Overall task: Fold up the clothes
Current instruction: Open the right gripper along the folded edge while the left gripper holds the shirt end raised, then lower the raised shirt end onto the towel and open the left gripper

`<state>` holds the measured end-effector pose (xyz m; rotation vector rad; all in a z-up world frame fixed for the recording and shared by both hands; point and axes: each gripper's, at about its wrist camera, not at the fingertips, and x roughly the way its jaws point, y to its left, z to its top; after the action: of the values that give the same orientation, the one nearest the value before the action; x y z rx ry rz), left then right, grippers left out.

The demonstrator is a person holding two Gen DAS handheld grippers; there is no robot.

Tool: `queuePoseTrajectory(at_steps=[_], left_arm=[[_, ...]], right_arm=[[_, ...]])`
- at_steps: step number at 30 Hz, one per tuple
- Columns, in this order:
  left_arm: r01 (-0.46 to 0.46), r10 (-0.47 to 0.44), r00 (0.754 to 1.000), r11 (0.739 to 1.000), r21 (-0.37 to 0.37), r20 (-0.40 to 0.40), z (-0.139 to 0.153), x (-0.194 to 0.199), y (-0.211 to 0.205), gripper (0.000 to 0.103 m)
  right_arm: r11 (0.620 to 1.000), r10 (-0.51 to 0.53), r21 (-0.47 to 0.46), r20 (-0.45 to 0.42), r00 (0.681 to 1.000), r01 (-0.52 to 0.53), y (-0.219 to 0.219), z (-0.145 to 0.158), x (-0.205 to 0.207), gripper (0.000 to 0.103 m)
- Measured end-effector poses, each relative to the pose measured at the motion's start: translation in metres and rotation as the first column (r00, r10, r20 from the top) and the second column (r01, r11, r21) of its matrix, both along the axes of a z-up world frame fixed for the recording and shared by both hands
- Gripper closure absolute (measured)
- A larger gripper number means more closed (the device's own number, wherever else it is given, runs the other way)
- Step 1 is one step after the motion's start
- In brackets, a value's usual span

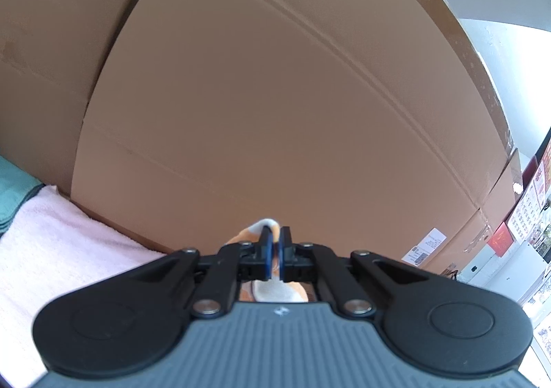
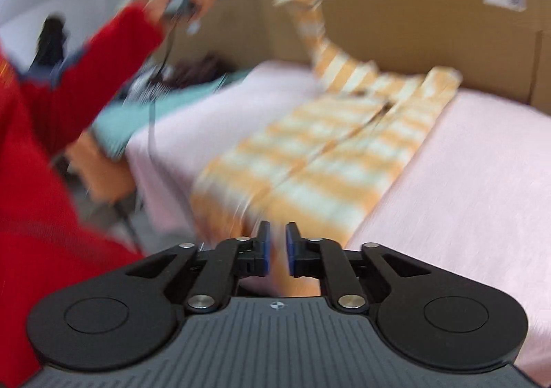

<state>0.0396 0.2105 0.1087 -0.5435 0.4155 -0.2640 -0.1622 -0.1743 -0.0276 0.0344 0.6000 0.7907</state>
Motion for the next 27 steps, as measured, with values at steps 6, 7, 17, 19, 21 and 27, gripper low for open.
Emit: queuePoseTrajectory(at_steps=[6,7,17,19,21,27], left_arm=[[-0.042,0.042,0.999,0.999,0.020,0.005,-0.002,-0.005,0.022,0.103],[-0.052,0.051,0.999,0.999,0.016,0.008,-0.001,-0.006,0.028,0.103],[-0.069,0.069,0.997,0.998,-0.011,-0.028,-0.021,-0.001,0.051,0.103],[-0.071,0.070,0.997,0.997,-0.022,-0.014,-0.024,-0.005,0.055,0.103],[-0.080,0.079,0.997,0.997,-0.025,-0.007,-0.028,-0.010,0.061,0.103],[-0.092,0.091,0.996,0.995,-0.046,-0.014,-0.055,-0.046,0.115,0.103]], right_arm=[[0.997,-0.076,0.014,-0.045,0.996,0.077,0.014,-0.015,0.033,0.084],[0.997,-0.076,0.004,-0.057,0.995,0.076,0.015,-0.017,0.035,0.085],[0.980,-0.192,-0.042,0.025,0.981,0.193,0.034,0.005,0.097,0.085],[0.972,-0.226,-0.063,0.019,0.974,0.227,0.037,0.006,0.120,0.085],[0.958,-0.276,-0.081,0.019,0.961,0.276,0.038,0.007,0.143,0.085],[0.927,-0.363,-0.106,-0.005,0.932,0.361,0.041,0.007,0.201,0.085]])
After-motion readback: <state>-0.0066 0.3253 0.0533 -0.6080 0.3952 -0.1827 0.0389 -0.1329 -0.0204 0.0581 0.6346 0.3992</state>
